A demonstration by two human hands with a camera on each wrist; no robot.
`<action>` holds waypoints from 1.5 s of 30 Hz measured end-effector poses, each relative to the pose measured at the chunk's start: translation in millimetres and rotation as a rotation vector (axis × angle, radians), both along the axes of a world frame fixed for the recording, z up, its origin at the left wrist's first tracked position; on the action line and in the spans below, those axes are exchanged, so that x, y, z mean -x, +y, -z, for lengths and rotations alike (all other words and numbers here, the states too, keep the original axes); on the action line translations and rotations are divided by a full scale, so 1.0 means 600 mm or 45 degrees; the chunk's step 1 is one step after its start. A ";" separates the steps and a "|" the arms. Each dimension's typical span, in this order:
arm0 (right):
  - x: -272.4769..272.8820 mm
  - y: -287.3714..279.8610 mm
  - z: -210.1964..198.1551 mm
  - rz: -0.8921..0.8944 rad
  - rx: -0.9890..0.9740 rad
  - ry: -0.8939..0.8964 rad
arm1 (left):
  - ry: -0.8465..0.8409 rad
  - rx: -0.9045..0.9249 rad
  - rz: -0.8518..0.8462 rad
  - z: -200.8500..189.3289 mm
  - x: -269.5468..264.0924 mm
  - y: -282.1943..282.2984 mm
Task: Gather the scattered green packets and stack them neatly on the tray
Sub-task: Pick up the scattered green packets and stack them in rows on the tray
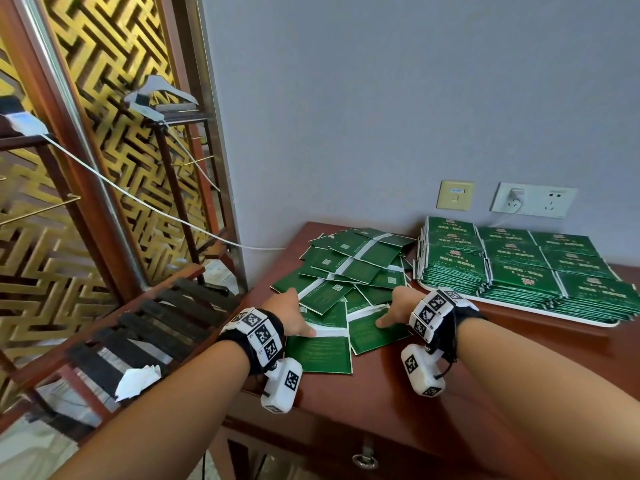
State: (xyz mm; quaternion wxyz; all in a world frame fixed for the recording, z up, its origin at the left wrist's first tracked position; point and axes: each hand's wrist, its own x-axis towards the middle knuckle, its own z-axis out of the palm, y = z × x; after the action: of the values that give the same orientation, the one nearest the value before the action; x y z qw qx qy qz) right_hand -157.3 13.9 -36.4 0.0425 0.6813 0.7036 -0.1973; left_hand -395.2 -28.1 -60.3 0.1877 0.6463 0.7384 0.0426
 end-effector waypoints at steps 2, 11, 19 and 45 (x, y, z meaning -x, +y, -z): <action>-0.002 0.000 0.000 0.014 0.003 0.022 | -0.017 0.012 -0.002 -0.002 -0.001 -0.002; -0.024 -0.002 -0.005 0.127 0.076 0.258 | -0.082 0.048 0.045 -0.015 -0.005 -0.016; -0.075 -0.011 -0.008 0.117 0.265 0.483 | -0.286 0.154 0.043 -0.020 -0.014 -0.032; -0.474 -0.145 -0.025 0.564 0.196 0.296 | -0.111 0.118 0.495 -0.047 -0.386 0.003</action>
State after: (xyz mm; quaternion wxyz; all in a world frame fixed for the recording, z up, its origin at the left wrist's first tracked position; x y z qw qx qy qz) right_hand 127.1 -73.2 -21.3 -0.0310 0.7863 0.5202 -0.3318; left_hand -163.4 -26.3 -32.3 0.2538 0.7649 0.5921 -0.0003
